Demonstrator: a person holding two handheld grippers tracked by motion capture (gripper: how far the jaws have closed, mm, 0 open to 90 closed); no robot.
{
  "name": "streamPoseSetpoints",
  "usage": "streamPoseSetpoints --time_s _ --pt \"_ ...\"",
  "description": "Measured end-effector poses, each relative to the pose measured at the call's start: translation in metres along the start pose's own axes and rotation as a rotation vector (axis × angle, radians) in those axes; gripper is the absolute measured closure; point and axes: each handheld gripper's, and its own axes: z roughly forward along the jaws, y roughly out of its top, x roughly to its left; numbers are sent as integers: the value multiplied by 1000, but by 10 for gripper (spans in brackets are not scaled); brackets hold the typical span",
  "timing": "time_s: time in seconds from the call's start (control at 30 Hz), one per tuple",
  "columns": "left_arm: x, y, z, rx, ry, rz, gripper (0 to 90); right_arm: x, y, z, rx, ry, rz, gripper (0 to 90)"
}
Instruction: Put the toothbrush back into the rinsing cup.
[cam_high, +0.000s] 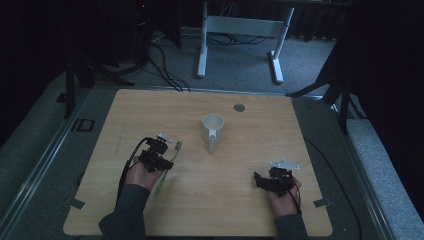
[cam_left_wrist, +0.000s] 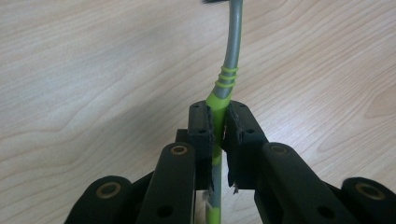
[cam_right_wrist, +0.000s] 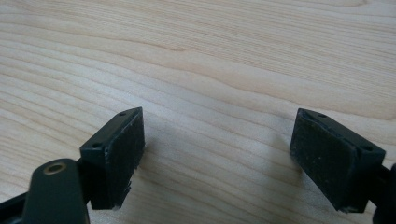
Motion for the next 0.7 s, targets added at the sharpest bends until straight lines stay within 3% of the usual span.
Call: streamPoseSetpoints --time_s 0.53,0.7 --pt "11 -2 -20 -188 -32 -31 813 0 0 0 -1 0 1 177" --pt "11 -3 -26 -250 -43 -17 813 0 0 0 -1 0 2 177"
